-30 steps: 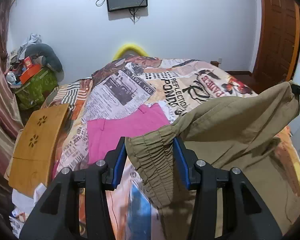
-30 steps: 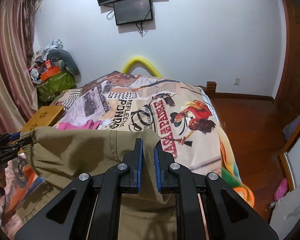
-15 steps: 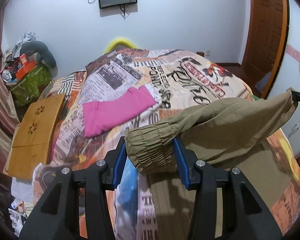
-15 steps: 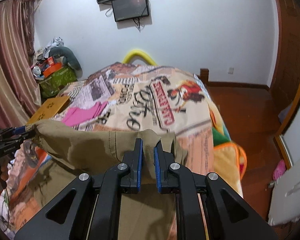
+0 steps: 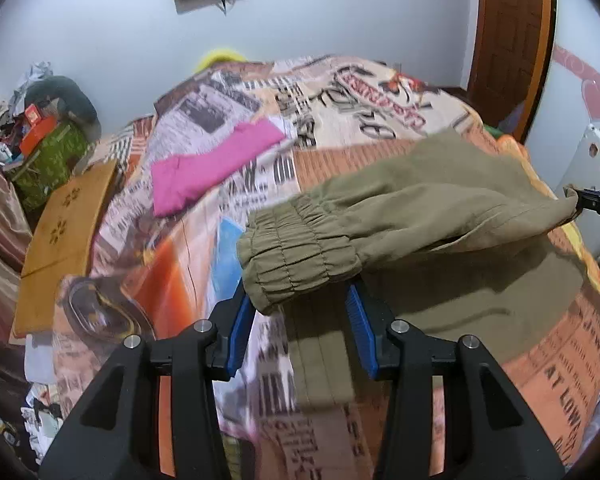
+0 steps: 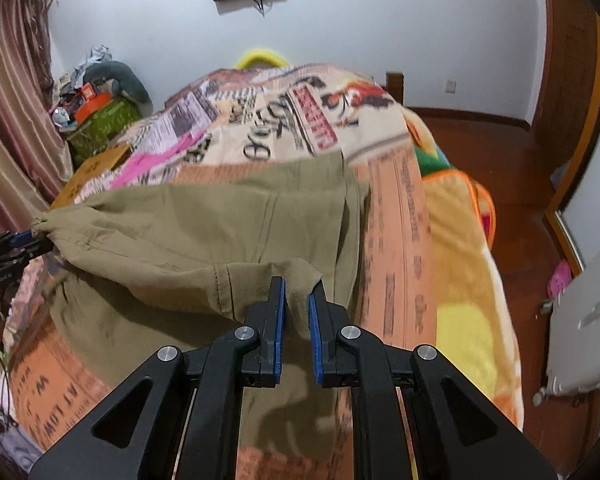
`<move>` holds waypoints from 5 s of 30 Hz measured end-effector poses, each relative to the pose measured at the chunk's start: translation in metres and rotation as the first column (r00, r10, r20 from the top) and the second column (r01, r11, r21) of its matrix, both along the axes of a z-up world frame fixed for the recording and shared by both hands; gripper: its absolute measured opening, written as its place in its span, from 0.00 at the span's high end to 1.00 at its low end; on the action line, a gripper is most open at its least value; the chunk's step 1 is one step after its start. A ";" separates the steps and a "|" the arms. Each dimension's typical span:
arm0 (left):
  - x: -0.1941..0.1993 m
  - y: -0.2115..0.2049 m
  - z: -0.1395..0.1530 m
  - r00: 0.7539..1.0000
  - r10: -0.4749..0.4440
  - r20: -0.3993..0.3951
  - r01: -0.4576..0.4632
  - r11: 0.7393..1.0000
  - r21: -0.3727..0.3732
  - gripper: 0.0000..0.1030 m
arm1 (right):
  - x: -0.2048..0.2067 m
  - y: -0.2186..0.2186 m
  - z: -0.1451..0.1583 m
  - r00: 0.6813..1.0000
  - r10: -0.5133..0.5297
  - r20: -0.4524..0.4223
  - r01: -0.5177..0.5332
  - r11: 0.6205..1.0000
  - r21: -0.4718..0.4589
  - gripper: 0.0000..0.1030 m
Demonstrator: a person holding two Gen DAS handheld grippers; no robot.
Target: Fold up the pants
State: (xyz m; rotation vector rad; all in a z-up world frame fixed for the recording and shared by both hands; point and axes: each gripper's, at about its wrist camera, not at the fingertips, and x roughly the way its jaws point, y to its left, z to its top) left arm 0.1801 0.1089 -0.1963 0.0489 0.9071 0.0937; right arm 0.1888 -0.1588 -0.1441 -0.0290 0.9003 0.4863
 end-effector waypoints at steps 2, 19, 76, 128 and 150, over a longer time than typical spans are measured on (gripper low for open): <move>-0.004 -0.001 -0.008 1.000 -0.002 -0.022 0.002 1.000 -0.015 0.56 | -0.008 -0.002 -0.007 1.000 -0.002 -0.013 0.001 1.000 -0.013 0.89; -0.035 -0.008 0.011 0.999 0.041 0.006 -0.041 0.997 0.059 0.15 | -0.054 -0.010 0.006 0.999 -0.025 0.021 0.027 0.993 -0.117 0.44; 0.018 -0.101 0.011 0.961 -0.265 -0.079 0.274 0.952 0.137 0.73 | -0.055 0.089 0.000 0.973 0.228 0.019 -0.227 0.971 -0.071 0.91; -0.021 -0.012 -0.014 0.985 0.020 -0.170 -0.065 0.963 -0.263 0.47 | -0.061 -0.044 -0.030 0.961 -0.221 -0.165 0.237 0.968 0.084 0.41; -0.033 -0.001 -0.034 0.988 0.065 -0.143 -0.095 0.972 -0.215 0.37 | -0.068 -0.030 -0.065 0.970 -0.148 -0.191 0.136 0.988 -0.073 0.84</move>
